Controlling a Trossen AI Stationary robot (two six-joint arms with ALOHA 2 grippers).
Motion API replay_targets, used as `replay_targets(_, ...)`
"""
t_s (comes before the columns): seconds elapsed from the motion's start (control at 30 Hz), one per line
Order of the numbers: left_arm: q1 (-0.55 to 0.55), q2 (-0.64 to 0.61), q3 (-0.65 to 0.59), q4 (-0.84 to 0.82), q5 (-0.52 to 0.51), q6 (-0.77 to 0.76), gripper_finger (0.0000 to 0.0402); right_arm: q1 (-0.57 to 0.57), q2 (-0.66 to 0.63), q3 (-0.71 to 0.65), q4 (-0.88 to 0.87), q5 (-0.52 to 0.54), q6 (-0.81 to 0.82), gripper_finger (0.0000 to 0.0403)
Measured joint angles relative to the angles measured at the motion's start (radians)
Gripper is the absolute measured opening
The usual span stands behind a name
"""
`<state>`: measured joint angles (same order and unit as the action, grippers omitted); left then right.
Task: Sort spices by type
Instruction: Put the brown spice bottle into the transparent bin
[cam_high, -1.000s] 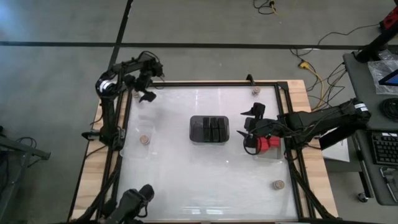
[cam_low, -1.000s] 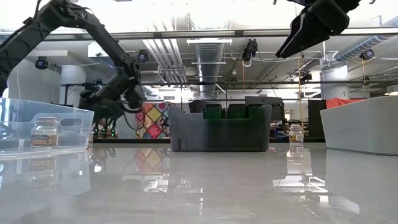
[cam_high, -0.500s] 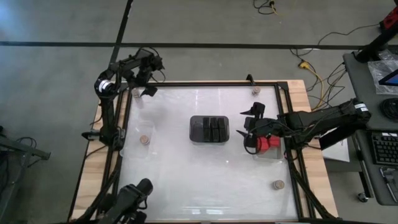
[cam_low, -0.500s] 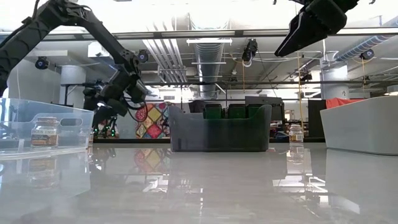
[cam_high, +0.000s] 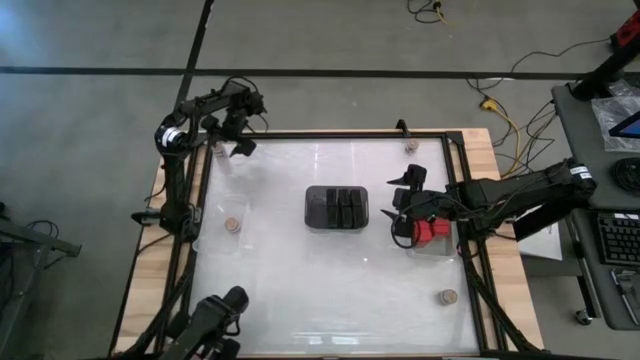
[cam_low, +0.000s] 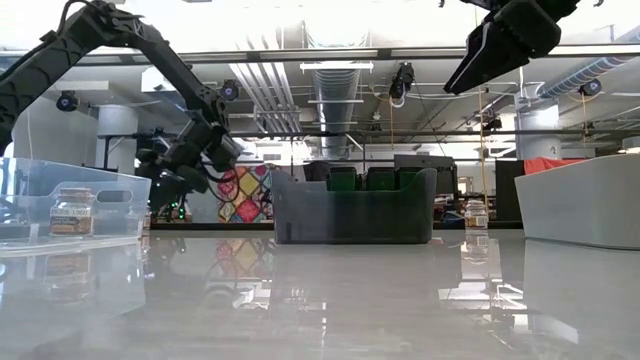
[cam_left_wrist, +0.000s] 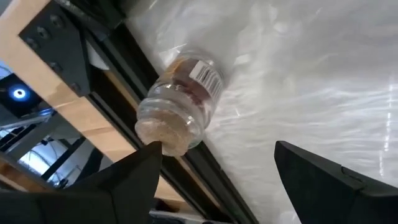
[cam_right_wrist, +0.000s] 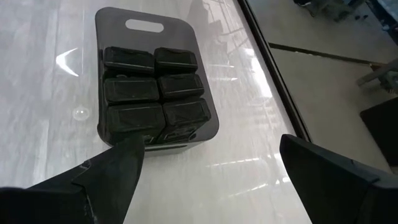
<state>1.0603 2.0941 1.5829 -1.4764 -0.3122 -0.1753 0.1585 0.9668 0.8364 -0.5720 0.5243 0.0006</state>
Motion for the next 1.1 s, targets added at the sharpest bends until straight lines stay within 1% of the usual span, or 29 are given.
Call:
replay_targets(0.27,-0.005,0.000,0.000,0.014,0.007,0.000,0.0294,0.000,0.000,0.000,0.000,0.000,0.006,0.0366)
replay_targets(0.37,-0.017,0.000,0.001,0.012,0.031,0.000,0.0294,0.000,0.000,0.000,0.000,0.000,0.002,0.0366)
replay_targets(0.6,-0.092,0.000,0.031,0.001,0.092,0.027,0.0294,0.000,0.000,0.000,0.000,0.000,-0.008,0.0366)
replay_targets(0.73,-0.150,-0.011,0.068,0.001,0.103,0.081,0.0294,0.000,0.000,0.000,0.009,0.000,-0.019,0.0366)
replay_targets(0.83,-0.177,-0.042,0.090,-0.005,0.102,0.140,0.0295,0.000,0.000,0.000,0.009,0.000,-0.019,0.0366)
replay_targets(0.93,-0.177,-0.067,0.092,-0.009,0.098,0.157,0.0300,0.000,0.000,0.000,0.008,0.000,-0.007,0.0366)
replay_targets(1.1,-0.132,-0.077,0.086,0.008,0.090,0.150,0.0314,0.000,0.000,0.000,0.008,0.000,-0.002,0.0366)
